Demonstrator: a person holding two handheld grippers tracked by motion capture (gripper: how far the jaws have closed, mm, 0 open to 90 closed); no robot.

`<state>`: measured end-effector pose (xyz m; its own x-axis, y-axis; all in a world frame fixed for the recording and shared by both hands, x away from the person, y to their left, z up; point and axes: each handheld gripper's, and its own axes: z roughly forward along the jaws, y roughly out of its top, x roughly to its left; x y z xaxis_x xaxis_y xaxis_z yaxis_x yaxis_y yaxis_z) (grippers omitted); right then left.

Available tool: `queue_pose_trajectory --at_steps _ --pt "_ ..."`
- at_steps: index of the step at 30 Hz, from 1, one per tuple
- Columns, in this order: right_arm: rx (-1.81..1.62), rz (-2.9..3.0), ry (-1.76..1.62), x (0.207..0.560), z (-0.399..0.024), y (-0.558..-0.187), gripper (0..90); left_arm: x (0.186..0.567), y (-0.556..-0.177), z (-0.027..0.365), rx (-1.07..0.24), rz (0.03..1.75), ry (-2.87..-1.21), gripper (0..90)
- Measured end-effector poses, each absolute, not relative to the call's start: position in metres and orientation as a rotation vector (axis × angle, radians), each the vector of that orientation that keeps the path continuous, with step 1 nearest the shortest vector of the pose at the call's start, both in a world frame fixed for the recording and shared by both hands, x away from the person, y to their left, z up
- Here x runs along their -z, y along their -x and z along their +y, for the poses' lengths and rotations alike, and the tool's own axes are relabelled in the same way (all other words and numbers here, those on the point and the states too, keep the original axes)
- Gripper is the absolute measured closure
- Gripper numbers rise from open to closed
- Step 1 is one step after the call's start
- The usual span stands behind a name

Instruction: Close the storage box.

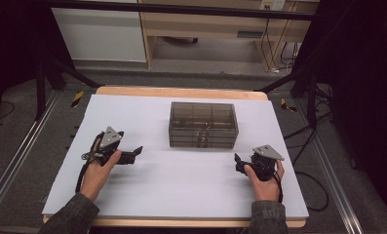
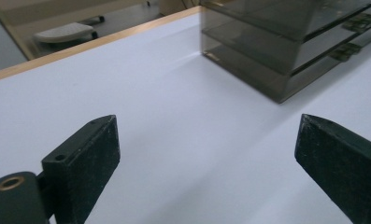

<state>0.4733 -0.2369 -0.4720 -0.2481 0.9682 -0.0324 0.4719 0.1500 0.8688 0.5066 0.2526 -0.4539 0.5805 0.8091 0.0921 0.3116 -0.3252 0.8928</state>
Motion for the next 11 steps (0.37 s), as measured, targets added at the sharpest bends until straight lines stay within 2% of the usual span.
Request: queue_pose_trajectory --at_steps 6,11 --pt "-0.964 1.830 -1.384 0.479 -0.232 -0.477 10.1 0.474 -0.507 0.271 -0.782 0.965 -1.853 6.6" --pt "-0.961 1.843 -1.391 0.486 -0.233 -0.480 9.8 0.480 -0.511 0.279 -0.745 1.015 -1.816 6.6"
